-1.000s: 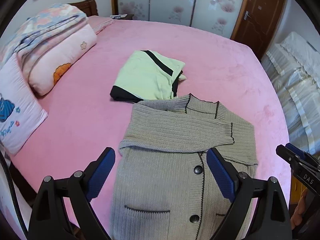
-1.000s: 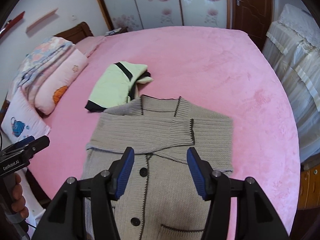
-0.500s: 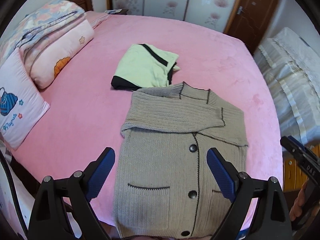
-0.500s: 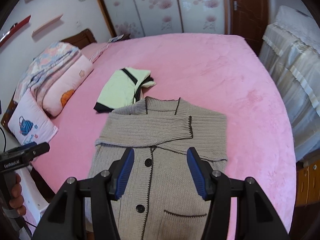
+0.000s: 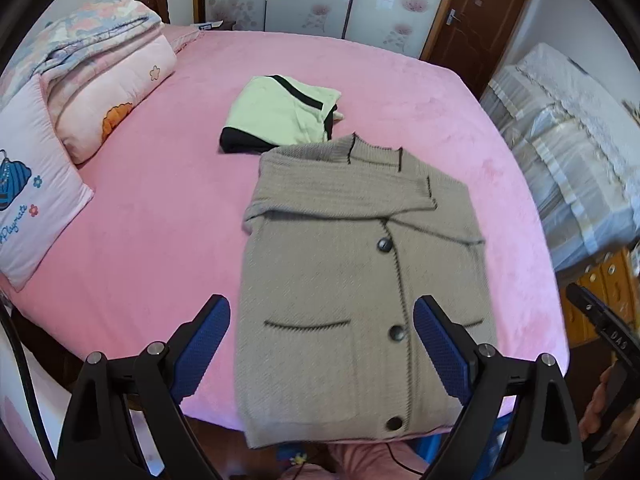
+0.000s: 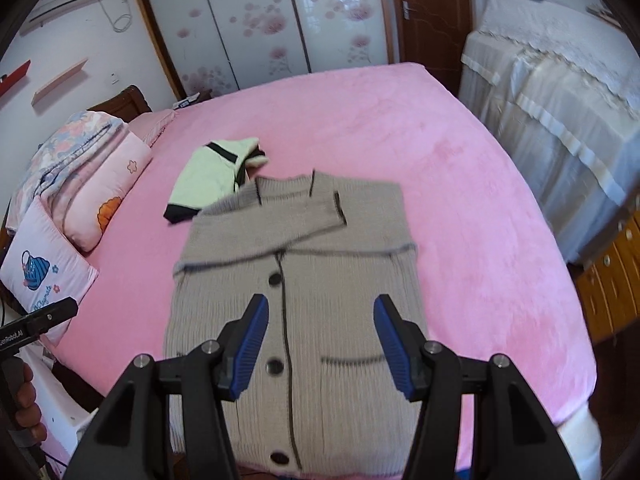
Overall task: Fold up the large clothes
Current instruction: 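Move both open tools down to the ribbed hem of the cardigan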
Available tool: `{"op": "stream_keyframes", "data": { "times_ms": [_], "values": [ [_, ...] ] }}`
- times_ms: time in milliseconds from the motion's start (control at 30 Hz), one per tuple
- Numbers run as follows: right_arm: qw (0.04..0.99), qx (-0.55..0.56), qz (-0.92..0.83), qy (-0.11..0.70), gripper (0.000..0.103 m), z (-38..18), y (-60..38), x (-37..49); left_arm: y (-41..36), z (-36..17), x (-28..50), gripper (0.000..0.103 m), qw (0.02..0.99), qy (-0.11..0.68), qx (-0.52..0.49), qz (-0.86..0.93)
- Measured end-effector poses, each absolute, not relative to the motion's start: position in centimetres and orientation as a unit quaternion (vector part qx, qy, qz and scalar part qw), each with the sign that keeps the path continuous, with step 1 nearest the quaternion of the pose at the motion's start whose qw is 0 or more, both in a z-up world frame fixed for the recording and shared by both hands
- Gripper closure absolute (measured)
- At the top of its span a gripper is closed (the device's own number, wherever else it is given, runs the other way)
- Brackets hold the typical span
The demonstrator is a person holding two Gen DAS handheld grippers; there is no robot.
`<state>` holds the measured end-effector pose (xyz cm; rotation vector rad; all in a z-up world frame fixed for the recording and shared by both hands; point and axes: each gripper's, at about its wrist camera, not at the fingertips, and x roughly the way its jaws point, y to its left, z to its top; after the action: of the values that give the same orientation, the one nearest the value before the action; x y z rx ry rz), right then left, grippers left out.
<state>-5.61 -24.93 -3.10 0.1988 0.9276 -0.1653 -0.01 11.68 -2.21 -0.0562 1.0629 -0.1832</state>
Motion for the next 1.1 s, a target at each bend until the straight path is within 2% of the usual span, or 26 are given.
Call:
{"op": "stream_keyframes", "data": {
  "times_ms": [467, 1100],
  "values": [
    [0.851, 0.098, -0.128, 0.499, 0.048, -12.1, -25.7, -14.6, 16.1, -12.4, -6.5, 0.011, 0.823, 0.562, -0.024, -0.077],
    [0.794, 0.147, -0.138, 0.574, 0.048, -26.0, -34.2, -17.7, 19.0, -29.1, -8.5, 0.011, 0.777, 0.625, -0.043, -0.060]
  ]
}}
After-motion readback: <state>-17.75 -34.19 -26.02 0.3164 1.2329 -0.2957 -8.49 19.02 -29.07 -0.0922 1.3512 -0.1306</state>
